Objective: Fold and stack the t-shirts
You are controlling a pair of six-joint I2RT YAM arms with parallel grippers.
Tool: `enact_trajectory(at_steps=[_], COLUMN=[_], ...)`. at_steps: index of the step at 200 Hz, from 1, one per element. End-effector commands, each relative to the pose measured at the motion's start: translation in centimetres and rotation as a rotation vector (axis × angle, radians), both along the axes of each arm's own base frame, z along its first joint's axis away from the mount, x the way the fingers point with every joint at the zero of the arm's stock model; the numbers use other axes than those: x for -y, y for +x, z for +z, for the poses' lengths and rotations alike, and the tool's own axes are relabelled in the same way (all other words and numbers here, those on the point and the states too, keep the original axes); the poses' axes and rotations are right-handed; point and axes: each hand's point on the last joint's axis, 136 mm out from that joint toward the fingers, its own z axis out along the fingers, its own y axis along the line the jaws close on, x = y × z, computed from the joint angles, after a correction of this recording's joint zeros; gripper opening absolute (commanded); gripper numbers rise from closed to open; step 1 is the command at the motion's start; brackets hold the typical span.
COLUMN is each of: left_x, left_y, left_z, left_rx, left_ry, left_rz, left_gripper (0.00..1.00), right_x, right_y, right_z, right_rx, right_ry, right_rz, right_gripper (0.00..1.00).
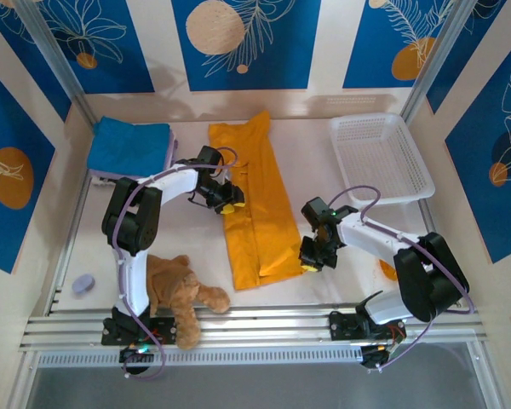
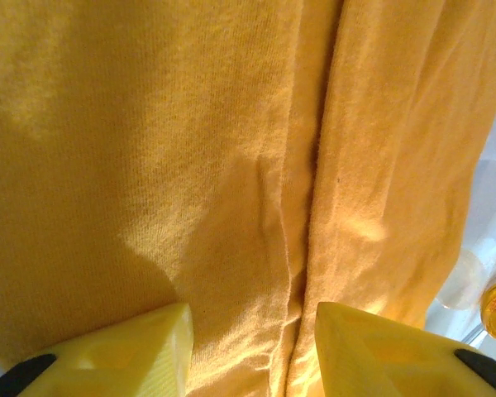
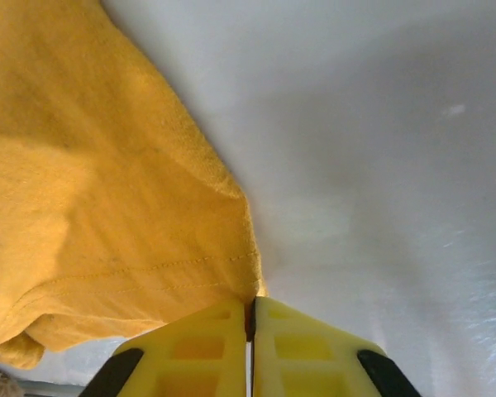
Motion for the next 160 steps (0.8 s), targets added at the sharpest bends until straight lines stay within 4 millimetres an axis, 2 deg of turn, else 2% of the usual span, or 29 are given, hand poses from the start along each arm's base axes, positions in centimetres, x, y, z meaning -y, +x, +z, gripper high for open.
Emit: enact_trajectory(at_steps=[1,42,66,84,95,110,136,160], left_x=[-0.4,-0.6,-0.7,-0.7,-0.6,-0.4,-0.1,-0.7], left_y=[-0.6,-0.8,-0.9,-0.9,-0.8,-0.5,-0.5,-1.3], left_z=[-1.5,-3.4,-4.2,-4.0,-3.5,-2.5,0.8,3.5], left_rx=[-0.012,-0.041,-0.055,-0.049,-0.040,-0.021,0.042,0.084], left_ry=[0.043,0.066,0.074,0.074,0.070,0.052,0.060,0.095], left_rz=[-0.007,-0.010,-0.013,-0.014,-0.015,-0.021,-0.059,-0.092], left_gripper=[0.43,0.43,0.43,0.43,0.43,0.43,0.43,0.43], right_x=[1.1,2.3,2.5,2.6,2.4,1.8,0.9,0.9], right_y=[-0.4,-1.9,-1.5,-1.2,-1.1,-1.0,-0.7,-0.8], right_z=[0.0,-1.2,-1.7,-1.8,-1.8,-1.7,-0.2,1.3], right_rx=[-0.024,-0.080,-0.096,-0.120,-0.134,-0.145,-0.071,-0.023], right_ry=[-0.054,-0.085,-0.090,-0.104,-0.101,-0.071,-0.022,0.010], right_rz=[-0.017,-0.094,-0.115,-0.110,-0.099,-0.069,-0.027,-0.026], right_gripper=[0.04,0.00,0.01,0.02,0.03,0.10,0.27,0.36])
